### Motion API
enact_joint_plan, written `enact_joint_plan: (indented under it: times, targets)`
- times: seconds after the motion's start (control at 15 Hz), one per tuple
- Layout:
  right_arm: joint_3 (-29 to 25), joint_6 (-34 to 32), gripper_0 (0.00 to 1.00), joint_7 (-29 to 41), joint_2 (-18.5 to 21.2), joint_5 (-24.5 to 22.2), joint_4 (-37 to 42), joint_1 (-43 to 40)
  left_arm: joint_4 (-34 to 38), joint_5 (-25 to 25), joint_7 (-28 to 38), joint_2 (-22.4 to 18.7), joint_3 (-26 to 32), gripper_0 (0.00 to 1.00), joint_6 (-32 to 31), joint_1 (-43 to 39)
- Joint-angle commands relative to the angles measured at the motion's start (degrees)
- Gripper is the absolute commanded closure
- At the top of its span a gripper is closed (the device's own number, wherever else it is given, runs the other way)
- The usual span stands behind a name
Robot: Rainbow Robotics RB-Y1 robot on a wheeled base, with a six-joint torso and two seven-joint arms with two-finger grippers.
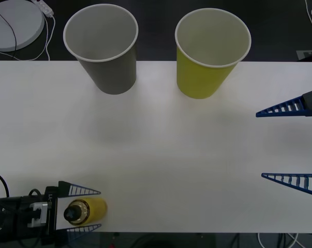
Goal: Put the can into the green bin and the plastic bottle into the gray bin
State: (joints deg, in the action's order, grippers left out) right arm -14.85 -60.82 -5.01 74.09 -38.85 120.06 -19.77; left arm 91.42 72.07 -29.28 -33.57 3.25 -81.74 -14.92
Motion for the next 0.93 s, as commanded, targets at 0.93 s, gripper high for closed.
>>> enact_joint_plan:
  times: [0.93]
  targets:
    - [0.00,0.00,0.00,0.00,0.00,0.00,0.00,0.00,4.21,-0.09,3.09,-0.09,2.02,1.00,0.00,-0.81]
